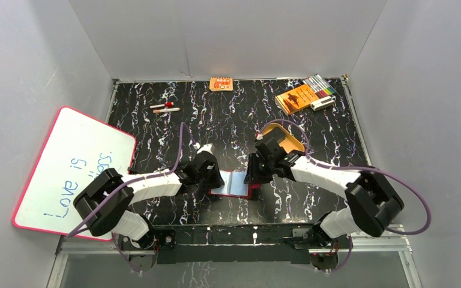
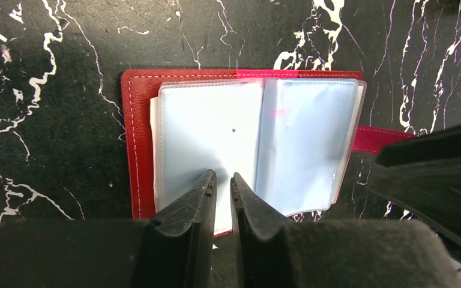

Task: Put the credit cards into the card holder
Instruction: Open the card holder at the center of the board, then pick up the credit card from the storage box.

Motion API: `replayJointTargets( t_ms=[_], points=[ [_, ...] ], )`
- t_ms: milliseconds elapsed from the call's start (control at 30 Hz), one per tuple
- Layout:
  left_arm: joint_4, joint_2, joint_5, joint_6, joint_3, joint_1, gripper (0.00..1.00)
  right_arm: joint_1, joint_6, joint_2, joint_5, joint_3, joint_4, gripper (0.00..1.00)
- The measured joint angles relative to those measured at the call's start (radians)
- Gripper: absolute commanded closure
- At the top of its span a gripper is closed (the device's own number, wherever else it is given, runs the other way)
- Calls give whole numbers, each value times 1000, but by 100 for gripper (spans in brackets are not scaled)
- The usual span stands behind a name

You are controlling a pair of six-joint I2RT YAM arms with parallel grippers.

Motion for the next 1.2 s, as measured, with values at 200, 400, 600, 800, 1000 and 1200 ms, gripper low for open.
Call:
replayJointTargets(
  t_ms=[200,400,600,800,1000,1200],
  points=[
    [1,-5,-3,-17,-5,0,85,0,5,-133,-34,38,5,58],
    [16,-26,-3,-47,-31,0,85,0,74,-79,-109,28,134,59],
    [25,-38,-4,-71,-48,0,85,0,115,1,-105,-26,190,59],
    [25,-42,-3,-84,-51,0,83,-11,121,60,-86,-67,214,59],
    [8,-53,-3,-89,-48,0,68,-28,103,17,-52,-73,195,41],
    [-89,-126,-17,-74,-11,0,46,-82,43,-180,85,33,45,26]
  ],
)
